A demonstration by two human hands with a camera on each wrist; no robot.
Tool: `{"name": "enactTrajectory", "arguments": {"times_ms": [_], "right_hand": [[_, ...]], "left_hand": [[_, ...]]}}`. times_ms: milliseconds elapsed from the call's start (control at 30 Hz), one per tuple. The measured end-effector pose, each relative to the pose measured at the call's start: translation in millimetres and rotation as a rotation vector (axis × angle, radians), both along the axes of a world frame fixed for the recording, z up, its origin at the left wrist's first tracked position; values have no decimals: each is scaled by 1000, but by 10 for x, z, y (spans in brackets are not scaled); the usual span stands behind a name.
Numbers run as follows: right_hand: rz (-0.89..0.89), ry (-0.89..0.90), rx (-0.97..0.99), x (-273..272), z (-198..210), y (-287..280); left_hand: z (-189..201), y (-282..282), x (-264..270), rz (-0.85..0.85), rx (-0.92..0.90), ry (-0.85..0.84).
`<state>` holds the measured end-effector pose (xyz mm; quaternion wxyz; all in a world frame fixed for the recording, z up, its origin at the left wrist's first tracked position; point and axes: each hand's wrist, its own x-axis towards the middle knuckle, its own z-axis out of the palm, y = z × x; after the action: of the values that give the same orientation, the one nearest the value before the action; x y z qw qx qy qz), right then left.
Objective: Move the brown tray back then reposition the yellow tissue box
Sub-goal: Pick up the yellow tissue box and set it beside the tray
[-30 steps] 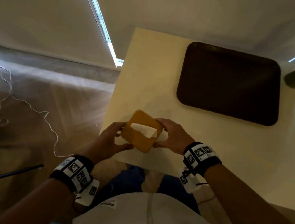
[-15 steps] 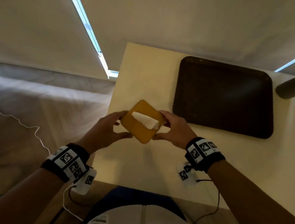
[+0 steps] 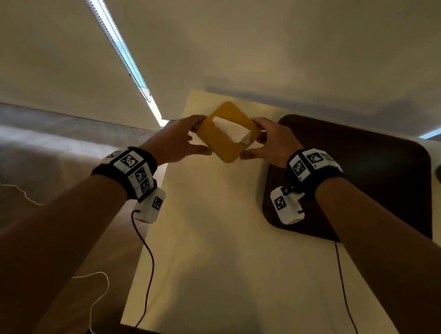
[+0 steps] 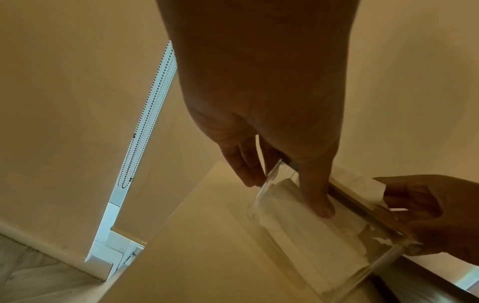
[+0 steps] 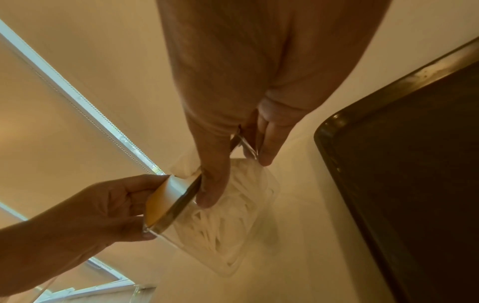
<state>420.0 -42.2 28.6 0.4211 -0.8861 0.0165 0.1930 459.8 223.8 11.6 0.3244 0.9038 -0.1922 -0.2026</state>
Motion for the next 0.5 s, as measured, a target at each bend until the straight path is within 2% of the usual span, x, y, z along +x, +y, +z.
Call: {"name": "enactTrajectory", "arguments": {"times_ms": [167, 500], "right_hand": [[-1, 18, -20, 251, -44, -19], [-2, 54, -17, 320, -82, 0]], "left_hand": [[-70, -33, 251, 23, -31, 15], [-173, 58, 296, 32, -54, 104]]}}
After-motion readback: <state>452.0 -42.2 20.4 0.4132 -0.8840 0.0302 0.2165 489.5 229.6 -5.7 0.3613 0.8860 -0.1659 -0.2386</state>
